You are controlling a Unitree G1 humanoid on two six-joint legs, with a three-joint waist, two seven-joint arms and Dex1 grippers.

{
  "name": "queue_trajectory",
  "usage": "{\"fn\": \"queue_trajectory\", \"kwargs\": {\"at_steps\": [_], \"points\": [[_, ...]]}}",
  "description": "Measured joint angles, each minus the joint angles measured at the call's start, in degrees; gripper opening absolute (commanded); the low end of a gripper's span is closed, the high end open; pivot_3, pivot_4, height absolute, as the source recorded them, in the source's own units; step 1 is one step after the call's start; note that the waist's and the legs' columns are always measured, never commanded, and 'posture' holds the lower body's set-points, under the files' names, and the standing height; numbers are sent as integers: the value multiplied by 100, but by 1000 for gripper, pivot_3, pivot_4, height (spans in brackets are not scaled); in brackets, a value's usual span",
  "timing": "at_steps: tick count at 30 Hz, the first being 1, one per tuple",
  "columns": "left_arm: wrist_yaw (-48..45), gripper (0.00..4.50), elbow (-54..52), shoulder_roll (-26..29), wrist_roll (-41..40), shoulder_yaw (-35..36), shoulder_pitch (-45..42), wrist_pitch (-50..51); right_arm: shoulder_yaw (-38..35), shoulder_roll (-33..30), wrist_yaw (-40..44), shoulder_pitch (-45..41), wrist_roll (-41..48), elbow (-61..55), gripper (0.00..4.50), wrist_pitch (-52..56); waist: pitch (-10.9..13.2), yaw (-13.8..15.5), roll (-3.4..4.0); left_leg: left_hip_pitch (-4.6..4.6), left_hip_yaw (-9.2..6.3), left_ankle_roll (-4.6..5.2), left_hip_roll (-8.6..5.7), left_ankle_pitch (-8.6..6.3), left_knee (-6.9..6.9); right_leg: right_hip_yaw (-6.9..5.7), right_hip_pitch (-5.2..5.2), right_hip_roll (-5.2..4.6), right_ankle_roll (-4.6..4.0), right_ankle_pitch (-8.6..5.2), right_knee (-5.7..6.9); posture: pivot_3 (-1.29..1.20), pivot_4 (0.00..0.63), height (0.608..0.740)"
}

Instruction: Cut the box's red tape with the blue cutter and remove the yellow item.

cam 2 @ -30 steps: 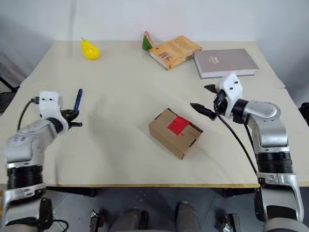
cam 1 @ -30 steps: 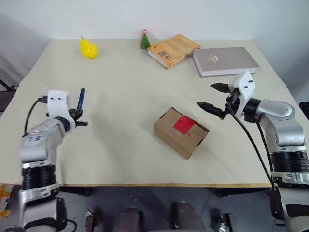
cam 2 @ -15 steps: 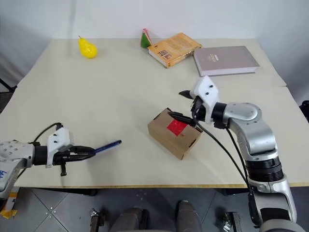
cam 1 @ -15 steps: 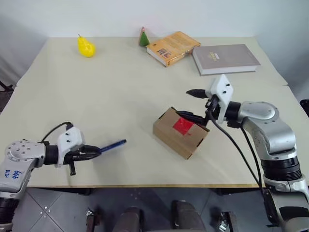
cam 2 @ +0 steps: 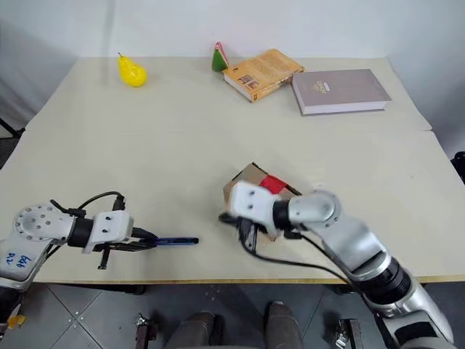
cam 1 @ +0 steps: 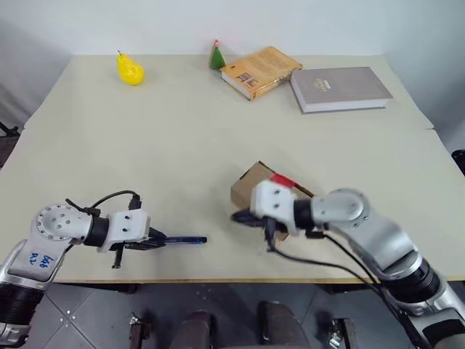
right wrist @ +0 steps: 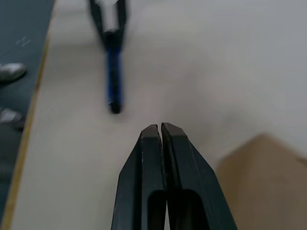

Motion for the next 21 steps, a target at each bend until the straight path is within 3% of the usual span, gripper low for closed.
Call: {"fn": "queue_trajectory", "kwargs": {"at_steps": [9,21], "points": [[424,387,-514,-272,253,-65,204,62,926,616,-3,-298,-935,727,32,-832,-1,12,-1,5,-6,4,-13,1,9,0,5,-1,1,0,9,0,150,740],[543,387,-884,-321,245,-126,318,460,1296,1084,487,-449,-1454,1669,32,-1824,-2,8,-1,11,-14,4,-18,1,11,-55,7,-4,1,0,32,0,150,740]]}}
